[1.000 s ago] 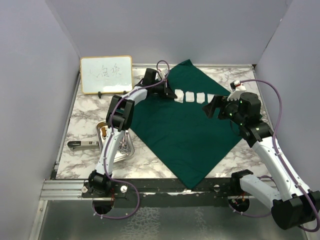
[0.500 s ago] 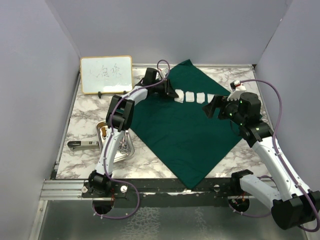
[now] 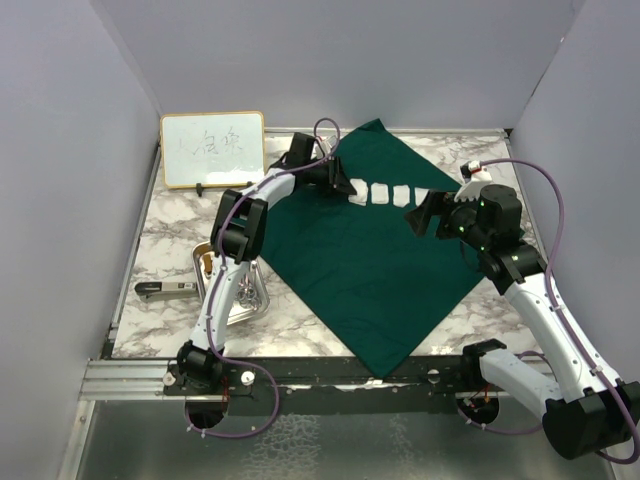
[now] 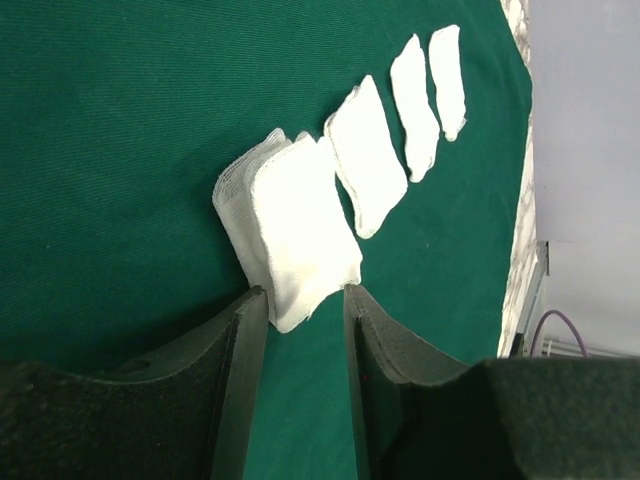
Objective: Prepare the surgical pack
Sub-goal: Adjust the medical item in the surgical kit.
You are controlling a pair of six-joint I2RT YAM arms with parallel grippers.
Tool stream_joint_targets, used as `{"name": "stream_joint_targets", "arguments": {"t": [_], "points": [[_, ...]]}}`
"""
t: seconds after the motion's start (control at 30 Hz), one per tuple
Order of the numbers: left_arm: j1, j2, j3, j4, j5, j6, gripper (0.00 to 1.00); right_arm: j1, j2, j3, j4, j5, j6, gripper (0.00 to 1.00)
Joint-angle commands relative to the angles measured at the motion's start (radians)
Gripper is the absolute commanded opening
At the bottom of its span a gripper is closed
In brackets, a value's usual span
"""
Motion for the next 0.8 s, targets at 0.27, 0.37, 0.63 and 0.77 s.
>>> {"name": "stream_joint_targets", "arguments": {"t": [0.27, 0.37, 0.63, 0.77], "points": [[0.01, -0.122, -0.098, -0.033, -0.054, 0.023, 0.41, -0.002, -0.01, 0.007, 0.009, 0.01, -0.002, 0.93], [0.011, -0.118, -0.11, -0.051, -0.08, 0.004, 0.41, -0.003, -0.013, 0.006, 0.009, 0.01, -0.002, 0.92], [0.003, -0.078, -0.102, -0.06, -0.113, -0.046, 0.4, -0.003, -0.012, 0.01, 0.008, 0.012, -0.002, 0.93], [0.0, -0.056, -0.072, -0.128, -0.158, -0.075, 0.4, -0.003, -0.018, 0.011, 0.004, 0.015, -0.003, 0.93]]}}
